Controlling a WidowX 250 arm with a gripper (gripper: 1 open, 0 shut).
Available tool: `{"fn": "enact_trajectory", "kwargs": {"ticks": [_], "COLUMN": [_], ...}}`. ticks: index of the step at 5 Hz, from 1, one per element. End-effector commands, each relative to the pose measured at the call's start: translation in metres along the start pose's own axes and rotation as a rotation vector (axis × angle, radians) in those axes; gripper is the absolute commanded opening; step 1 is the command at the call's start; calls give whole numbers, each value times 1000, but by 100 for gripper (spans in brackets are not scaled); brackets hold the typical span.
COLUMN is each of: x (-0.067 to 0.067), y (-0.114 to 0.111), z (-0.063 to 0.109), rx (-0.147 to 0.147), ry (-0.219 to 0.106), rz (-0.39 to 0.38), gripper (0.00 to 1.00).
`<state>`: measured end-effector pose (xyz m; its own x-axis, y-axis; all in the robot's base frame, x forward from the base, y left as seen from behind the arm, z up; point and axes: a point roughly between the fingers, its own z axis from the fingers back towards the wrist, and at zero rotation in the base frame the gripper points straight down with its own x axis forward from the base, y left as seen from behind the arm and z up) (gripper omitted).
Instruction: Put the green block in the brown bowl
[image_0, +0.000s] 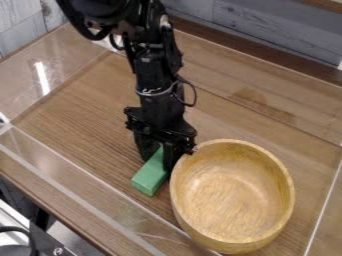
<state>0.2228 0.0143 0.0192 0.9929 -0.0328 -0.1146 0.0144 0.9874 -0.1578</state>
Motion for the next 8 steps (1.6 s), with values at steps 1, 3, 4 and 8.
{"fn": "enact_trajectory", "kwargs": {"ticks": [1,3,4,8], "x": [-3,-7,-9,-22], "y": [1,-1,-2,-12], "z": [1,1,2,23], "rx": [-7,-16,-21,-38], "ry": [10,30,41,97], "rz": [9,16,19,25], "gripper": [0,0,0,0]}}
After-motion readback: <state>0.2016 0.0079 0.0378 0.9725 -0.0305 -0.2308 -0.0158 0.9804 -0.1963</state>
